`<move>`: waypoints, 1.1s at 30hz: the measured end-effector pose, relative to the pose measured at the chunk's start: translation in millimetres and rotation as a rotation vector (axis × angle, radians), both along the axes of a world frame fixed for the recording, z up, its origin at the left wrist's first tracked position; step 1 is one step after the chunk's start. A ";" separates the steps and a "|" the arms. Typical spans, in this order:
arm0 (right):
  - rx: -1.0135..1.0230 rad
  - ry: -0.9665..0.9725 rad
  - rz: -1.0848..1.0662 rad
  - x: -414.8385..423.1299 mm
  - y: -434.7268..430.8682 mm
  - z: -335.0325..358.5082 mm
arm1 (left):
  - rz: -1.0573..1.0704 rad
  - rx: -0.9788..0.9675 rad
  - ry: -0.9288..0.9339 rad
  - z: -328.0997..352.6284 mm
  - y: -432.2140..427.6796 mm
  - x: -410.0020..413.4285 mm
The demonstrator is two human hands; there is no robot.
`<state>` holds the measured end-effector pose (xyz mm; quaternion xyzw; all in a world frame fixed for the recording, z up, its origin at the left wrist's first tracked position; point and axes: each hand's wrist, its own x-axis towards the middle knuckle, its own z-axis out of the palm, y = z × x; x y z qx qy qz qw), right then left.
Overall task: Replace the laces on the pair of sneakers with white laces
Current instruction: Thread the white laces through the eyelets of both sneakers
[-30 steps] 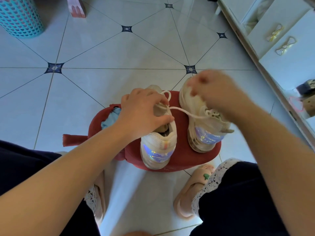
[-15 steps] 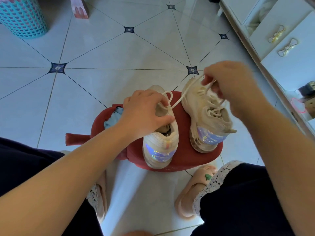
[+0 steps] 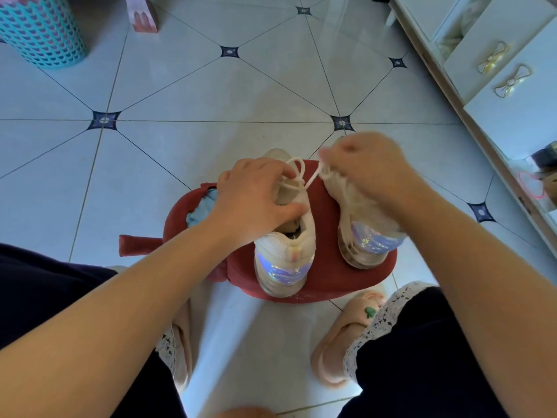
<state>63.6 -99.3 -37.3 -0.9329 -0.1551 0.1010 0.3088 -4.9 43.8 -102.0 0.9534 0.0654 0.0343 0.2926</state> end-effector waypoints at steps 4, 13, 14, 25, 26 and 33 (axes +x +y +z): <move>0.160 0.001 -0.104 2.5 -6.0 11.3 | 0.026 -0.047 0.010 -2.4 -0.5 -3.0; -0.402 -0.101 0.151 -5.5 -4.8 -20.7 | 0.124 -0.278 -0.009 0.7 7.0 -8.2; -0.332 -0.108 0.131 -6.7 -3.1 -21.5 | 0.150 -0.272 0.004 0.7 9.3 -8.5; -0.312 0.031 0.311 -10.4 6.8 -26.9 | 0.086 -0.115 0.176 21.1 34.2 -3.0; -0.318 0.031 0.306 -10.5 6.6 -25.9 | 0.101 -0.157 0.171 23.4 38.8 -3.2; -0.272 0.046 0.316 -11.8 6.4 -23.9 | 0.118 -0.426 0.252 31.7 55.6 -13.1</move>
